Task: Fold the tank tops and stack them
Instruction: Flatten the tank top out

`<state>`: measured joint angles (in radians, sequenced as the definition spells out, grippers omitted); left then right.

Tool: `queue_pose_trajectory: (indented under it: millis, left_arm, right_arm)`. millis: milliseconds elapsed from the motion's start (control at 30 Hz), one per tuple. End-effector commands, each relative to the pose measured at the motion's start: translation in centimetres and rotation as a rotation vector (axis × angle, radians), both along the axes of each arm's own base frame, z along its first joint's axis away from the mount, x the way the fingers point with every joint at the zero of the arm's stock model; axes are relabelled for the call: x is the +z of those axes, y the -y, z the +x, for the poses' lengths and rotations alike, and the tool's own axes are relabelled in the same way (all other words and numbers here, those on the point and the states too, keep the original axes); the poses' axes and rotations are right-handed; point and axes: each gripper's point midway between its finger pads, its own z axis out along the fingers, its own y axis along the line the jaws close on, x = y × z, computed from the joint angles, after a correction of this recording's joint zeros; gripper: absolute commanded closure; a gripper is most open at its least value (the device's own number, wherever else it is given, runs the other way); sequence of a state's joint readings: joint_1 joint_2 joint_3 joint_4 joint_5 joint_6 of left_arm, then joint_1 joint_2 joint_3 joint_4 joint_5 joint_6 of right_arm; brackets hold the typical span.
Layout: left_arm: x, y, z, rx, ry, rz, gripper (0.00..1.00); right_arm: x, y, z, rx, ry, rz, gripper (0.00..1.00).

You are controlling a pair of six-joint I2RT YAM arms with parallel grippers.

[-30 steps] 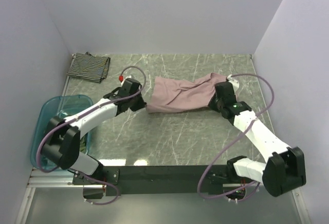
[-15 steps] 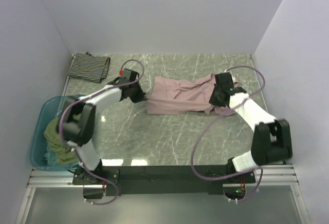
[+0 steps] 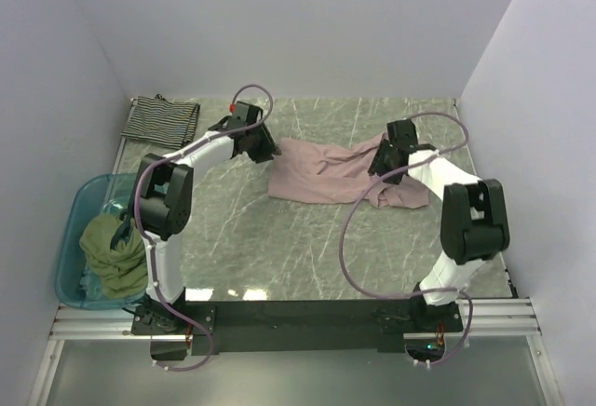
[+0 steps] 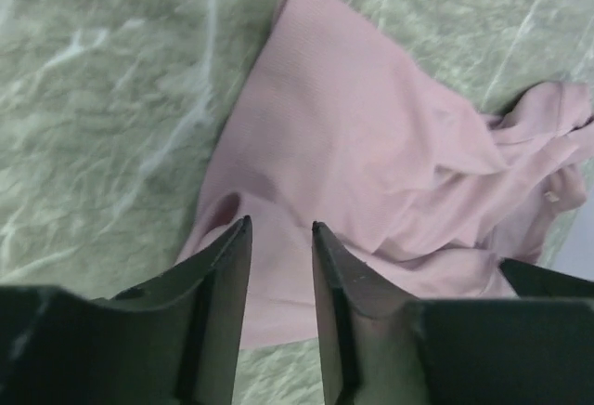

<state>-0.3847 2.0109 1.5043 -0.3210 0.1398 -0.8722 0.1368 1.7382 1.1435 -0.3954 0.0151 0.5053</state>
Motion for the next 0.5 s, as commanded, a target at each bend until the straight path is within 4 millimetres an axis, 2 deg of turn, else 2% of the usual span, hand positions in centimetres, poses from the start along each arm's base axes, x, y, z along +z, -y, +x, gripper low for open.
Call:
queue_pose_trajectory:
  millis: [0,33,67,133,167,233,300,333,467]
  left_arm:
    - [1.8,-1.1,-1.1,-0.011,0.037,0.016,0.61]
    - [2.4,-1.5,-1.4,-0.003,0.049,0.018,0.60]
    - [1.4,-2.2,-2.2,0.011,0.030,0.037,0.59]
    - [1.8,-2.8,-2.9,0.023,0.038,0.033,0.62]
    - [1.0,-3.1,-3.6,0.029,0.017,0.034,0.63]
    - [0.8,-3.3,-4.0,0.034,0.015,0.034,0.63]
    - [0.2,-3.5,-4.3,0.041,0.006,0.036,0.64]
    - [-0.2,-3.4,-4.4,0.040,-0.005,0.037,0.66]
    - [-0.8,-2.7,-3.6,0.017,-0.006,0.027,0.69]
  right_arm:
    - [3.7,0.3,-0.2,-0.039,0.137,0.020,0.46]
    - [4.0,0.3,-0.6,-0.043,0.154,0.023,0.46]
    - [4.3,0.3,-1.5,-0.048,0.174,0.028,0.46]
    - [3.4,0.0,-3.1,-0.048,0.162,0.026,0.48]
    - [4.0,0.0,-3.4,-0.049,0.185,0.027,0.48]
    - [3.2,-0.4,-4.5,-0.046,0.175,0.033,0.49]
    - [3.0,-0.9,-4.6,-0.038,0.184,0.050,0.50]
    - [2.2,-0.9,-4.8,-0.039,0.164,0.048,0.51]
    - [1.3,-1.2,-4.4,-0.033,0.155,0.061,0.52]
